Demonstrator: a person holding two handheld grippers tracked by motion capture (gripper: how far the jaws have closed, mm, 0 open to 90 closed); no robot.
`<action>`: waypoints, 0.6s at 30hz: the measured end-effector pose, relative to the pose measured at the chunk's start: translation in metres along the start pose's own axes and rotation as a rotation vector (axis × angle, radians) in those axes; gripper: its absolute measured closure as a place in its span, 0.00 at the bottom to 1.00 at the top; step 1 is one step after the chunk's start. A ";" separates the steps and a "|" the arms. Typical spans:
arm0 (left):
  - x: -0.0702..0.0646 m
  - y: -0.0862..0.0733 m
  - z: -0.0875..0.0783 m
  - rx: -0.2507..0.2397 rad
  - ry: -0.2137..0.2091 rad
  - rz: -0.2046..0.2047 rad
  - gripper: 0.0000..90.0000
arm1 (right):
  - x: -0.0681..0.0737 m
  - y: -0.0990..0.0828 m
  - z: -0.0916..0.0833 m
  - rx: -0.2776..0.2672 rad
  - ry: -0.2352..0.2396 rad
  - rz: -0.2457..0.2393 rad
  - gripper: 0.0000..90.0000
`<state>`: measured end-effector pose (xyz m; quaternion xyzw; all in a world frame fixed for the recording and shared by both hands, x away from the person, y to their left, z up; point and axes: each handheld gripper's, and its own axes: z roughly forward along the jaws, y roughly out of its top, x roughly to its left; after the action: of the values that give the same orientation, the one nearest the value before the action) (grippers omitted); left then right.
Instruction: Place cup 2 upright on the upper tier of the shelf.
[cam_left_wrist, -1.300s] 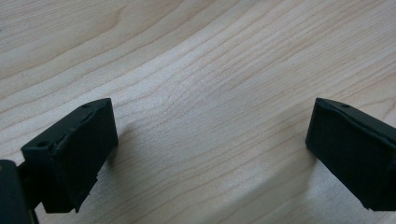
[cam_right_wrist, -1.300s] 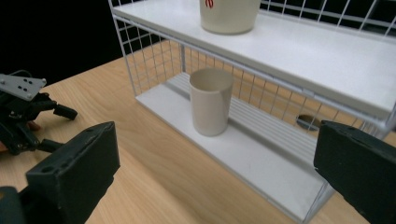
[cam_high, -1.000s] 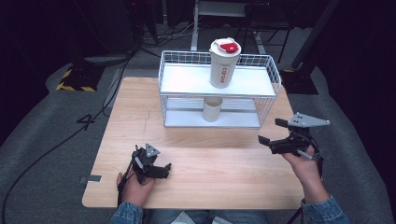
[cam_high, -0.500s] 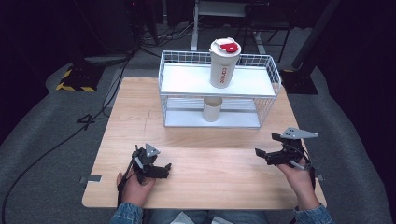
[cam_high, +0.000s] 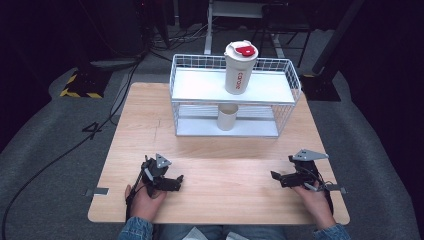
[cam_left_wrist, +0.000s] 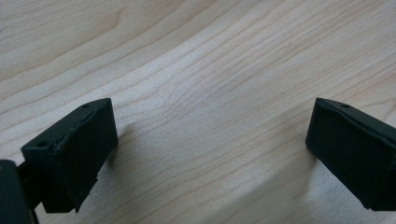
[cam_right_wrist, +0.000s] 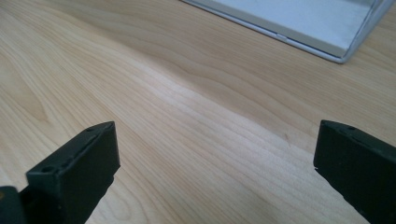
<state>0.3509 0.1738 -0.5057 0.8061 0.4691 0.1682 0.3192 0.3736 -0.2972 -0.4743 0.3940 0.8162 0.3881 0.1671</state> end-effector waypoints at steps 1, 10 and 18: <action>0.000 0.000 0.000 0.000 -0.001 -0.001 0.03 | -0.001 -0.003 0.001 -0.001 -0.004 0.002 0.01; 0.000 0.000 0.000 0.000 -0.001 0.000 0.03 | 0.000 -0.017 0.012 0.032 -0.063 -0.021 0.01; 0.000 0.000 0.000 0.000 -0.001 -0.001 0.03 | -0.001 -0.022 0.022 0.096 -0.067 0.007 0.00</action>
<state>0.3509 0.1737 -0.5057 0.8060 0.4692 0.1678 0.3194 0.3756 -0.2951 -0.5050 0.4173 0.8263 0.3358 0.1741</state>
